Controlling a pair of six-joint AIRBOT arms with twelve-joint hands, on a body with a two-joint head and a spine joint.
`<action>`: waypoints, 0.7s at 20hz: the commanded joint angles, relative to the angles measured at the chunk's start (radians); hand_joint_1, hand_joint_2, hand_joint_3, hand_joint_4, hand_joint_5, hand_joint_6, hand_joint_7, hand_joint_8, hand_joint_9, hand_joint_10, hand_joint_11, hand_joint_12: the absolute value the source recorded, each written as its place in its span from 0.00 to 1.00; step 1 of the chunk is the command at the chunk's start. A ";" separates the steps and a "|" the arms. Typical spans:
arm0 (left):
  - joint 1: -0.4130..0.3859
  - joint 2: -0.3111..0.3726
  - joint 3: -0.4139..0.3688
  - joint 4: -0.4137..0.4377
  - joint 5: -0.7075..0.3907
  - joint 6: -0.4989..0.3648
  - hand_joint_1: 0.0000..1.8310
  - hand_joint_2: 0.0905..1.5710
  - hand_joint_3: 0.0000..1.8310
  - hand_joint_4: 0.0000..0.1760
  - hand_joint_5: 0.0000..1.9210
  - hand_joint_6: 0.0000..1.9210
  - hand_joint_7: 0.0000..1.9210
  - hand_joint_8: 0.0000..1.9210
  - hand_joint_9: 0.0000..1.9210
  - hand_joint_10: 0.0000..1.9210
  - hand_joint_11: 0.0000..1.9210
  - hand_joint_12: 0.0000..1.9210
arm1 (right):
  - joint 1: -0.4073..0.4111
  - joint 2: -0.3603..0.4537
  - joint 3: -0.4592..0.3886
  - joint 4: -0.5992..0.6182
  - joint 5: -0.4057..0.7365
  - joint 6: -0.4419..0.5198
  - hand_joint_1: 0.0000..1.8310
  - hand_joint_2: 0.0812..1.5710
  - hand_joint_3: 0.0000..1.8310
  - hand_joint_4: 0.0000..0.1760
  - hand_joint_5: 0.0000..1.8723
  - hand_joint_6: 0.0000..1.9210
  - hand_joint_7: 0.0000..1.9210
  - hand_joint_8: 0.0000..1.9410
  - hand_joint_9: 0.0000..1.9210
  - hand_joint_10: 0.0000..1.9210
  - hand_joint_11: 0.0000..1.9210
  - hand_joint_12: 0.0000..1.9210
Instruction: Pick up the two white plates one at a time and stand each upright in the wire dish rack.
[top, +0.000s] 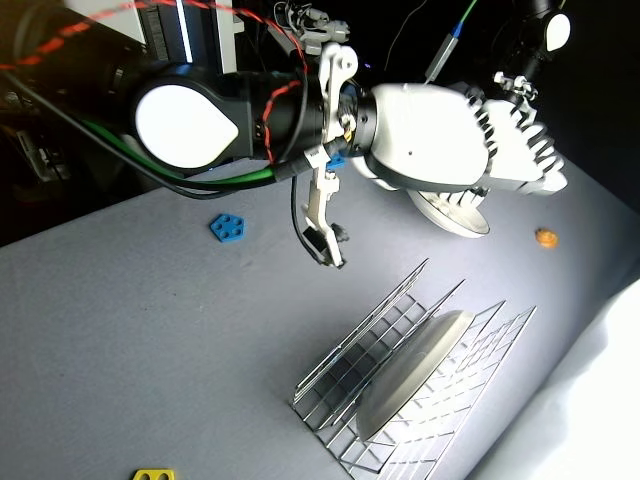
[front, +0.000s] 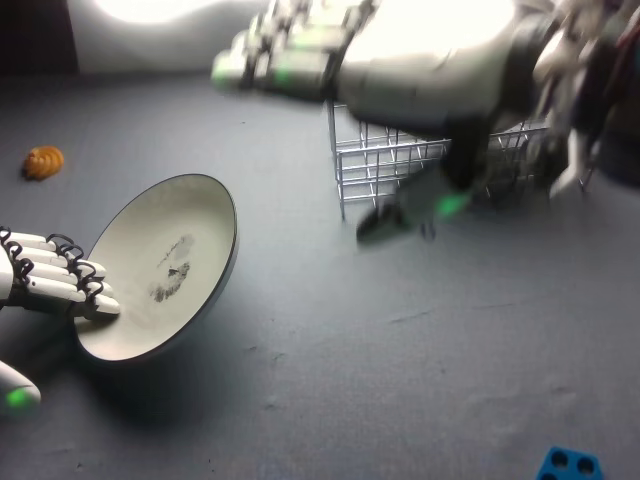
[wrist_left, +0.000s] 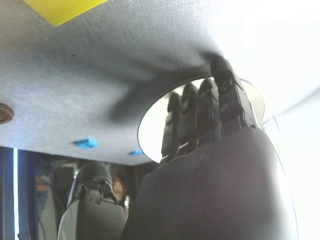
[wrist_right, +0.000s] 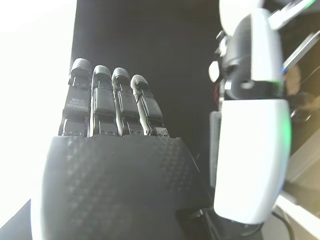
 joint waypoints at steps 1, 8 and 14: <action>0.008 -0.015 -0.009 0.025 -0.033 -0.013 0.00 0.66 0.00 0.00 0.09 0.00 0.10 0.00 0.08 0.00 0.00 0.20 | -0.002 -0.014 -0.004 0.024 0.094 -0.034 0.52 0.47 0.00 0.00 0.00 0.00 0.00 0.00 0.00 0.00 0.00 0.00; 0.009 -0.019 -0.006 0.029 -0.032 -0.013 0.00 0.66 0.00 0.00 0.09 0.00 0.10 0.00 0.09 0.00 0.00 0.20 | -0.055 -0.183 0.078 0.053 0.068 -0.084 0.51 0.49 0.00 0.00 0.00 0.00 0.00 0.00 0.00 0.00 0.00 0.00; 0.009 -0.026 -0.001 0.041 -0.033 -0.013 0.00 0.66 0.00 0.00 0.09 0.00 0.09 0.00 0.07 0.00 0.00 0.16 | -0.086 -0.319 0.174 -0.018 0.030 -0.156 0.44 0.59 0.02 0.00 0.00 0.00 0.00 0.00 0.00 0.00 0.00 0.00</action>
